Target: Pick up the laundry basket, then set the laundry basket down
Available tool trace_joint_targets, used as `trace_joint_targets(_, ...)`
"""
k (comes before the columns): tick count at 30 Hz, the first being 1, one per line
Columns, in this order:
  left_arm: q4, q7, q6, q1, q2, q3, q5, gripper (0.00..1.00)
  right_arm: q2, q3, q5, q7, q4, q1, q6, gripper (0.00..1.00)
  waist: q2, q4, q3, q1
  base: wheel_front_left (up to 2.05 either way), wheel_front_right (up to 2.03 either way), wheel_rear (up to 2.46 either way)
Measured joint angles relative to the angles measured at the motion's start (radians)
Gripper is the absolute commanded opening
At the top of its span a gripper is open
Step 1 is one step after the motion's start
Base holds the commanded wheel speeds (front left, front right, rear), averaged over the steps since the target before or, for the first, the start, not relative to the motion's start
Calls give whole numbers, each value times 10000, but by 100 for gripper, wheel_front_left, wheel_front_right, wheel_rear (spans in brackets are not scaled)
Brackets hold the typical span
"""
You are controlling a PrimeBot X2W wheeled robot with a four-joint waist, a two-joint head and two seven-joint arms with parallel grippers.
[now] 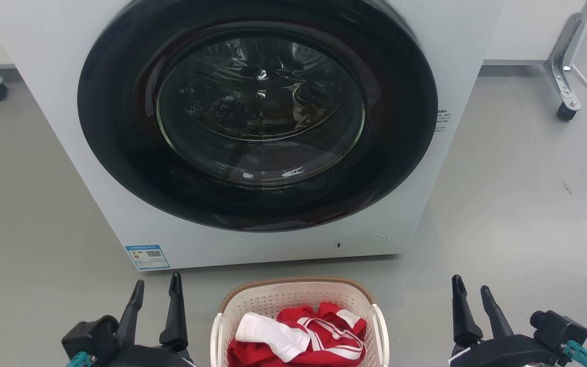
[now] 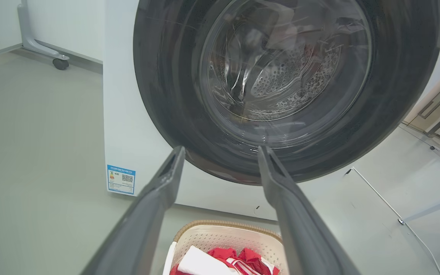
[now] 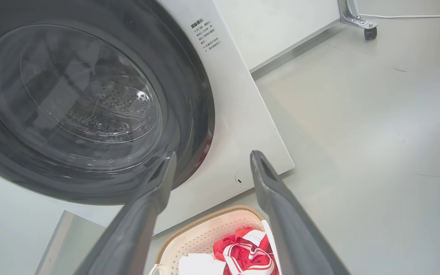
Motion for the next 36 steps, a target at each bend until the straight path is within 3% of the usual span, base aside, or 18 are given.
trace_joint_targets(28,-736,-1097,708,344,-19,-587,4169,100,-10,940,-4073,-1051,-504,2,-704,100,0,-26,100,0,0,0,0)
trace_joint_targets(36,-813,-1202,800,392,-17,-619,4661,100,-13,1081,-4702,-1181,-640,2,-792,100,0,-20,100,0,0,0,0)
